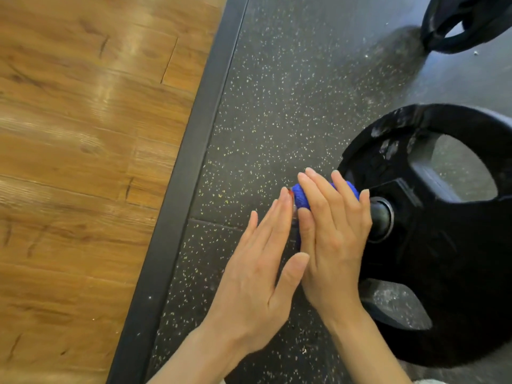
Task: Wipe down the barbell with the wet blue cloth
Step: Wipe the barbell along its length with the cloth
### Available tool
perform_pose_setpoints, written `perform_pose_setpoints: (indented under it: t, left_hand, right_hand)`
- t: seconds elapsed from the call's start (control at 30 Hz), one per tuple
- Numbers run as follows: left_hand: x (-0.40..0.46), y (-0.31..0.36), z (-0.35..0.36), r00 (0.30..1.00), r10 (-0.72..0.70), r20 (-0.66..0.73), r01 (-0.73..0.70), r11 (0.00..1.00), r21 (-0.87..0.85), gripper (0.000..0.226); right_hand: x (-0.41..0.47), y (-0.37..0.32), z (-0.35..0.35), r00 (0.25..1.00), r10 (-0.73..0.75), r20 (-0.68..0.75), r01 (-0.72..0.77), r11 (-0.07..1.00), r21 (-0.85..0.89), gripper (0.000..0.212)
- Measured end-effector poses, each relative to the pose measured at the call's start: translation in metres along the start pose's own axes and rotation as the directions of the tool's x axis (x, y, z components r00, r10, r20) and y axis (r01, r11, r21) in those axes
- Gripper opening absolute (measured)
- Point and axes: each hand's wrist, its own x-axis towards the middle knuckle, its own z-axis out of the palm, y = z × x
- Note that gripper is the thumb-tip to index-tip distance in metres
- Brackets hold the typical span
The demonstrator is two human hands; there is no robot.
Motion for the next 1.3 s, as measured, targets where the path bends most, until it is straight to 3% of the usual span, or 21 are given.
perform_pose_setpoints:
  t: [0.23,0.37,0.47,0.53,0.6,0.7,0.83,0.9,1.0,1.03,1.17,1.3]
  left_hand:
    - [0.022,-0.008,-0.007,0.997,0.068,-0.035,-0.063,0.992,0.111,0.069]
    - [0.023,-0.019,-0.009,0.989,0.124,-0.084,-0.091,0.944,0.318,0.062]
    - [0.024,-0.021,-0.011,0.988,0.131,-0.086,-0.087,0.914,0.397,0.060]
    - [0.024,-0.019,-0.009,0.989,0.122,-0.084,-0.084,0.930,0.357,0.060]
    - [0.025,-0.016,-0.006,0.993,0.089,-0.080,-0.065,0.962,0.267,0.059]
    - [0.030,-0.015,-0.006,0.995,0.045,-0.089,-0.028,0.983,0.181,0.060]
    - [0.047,-0.013,-0.012,0.996,0.032,-0.080,-0.017,0.982,0.189,0.066]
    - [0.058,-0.014,-0.017,0.996,0.043,-0.084,-0.024,0.975,0.223,0.066]
    - [0.068,-0.017,-0.022,0.994,0.052,-0.092,-0.027,0.967,0.252,0.063]
    - [0.070,-0.018,-0.023,0.994,0.050,-0.098,-0.024,0.969,0.248,0.062]
    - [0.077,-0.025,-0.021,0.992,0.027,-0.120,-0.002,0.978,0.209,0.057]
    - [0.079,-0.027,-0.016,0.995,0.012,-0.100,0.006,0.984,0.177,0.055]
  right_hand:
    - [0.018,0.003,0.000,0.998,0.010,0.065,-0.014,0.998,0.065,0.044]
    - [0.017,0.018,-0.009,0.980,-0.157,0.124,0.159,0.987,-0.006,0.045]
    - [0.020,0.016,-0.003,0.999,0.010,0.042,-0.009,0.999,-0.034,0.045]
    - [0.024,-0.002,0.011,0.999,0.049,-0.020,-0.049,0.998,-0.027,0.045]
    - [0.031,-0.010,0.019,0.999,-0.016,-0.040,0.013,0.998,-0.066,0.044]
    - [0.042,-0.004,0.019,0.998,-0.057,-0.031,0.055,0.996,-0.063,0.046]
    - [0.060,-0.001,0.017,0.999,-0.037,0.016,0.037,0.999,-0.013,0.045]
    - [0.067,0.013,0.011,0.999,0.001,0.033,-0.001,1.000,0.008,0.046]
    - [0.061,0.018,0.011,0.986,0.150,-0.076,-0.150,0.989,0.007,0.044]
    - [0.061,0.013,0.015,0.987,0.142,-0.073,-0.142,0.990,0.012,0.043]
    - [0.069,0.021,0.020,0.989,-0.139,0.039,0.142,0.987,-0.079,0.046]
    - [0.066,0.024,0.025,0.989,0.107,-0.102,-0.112,0.993,-0.047,0.047]
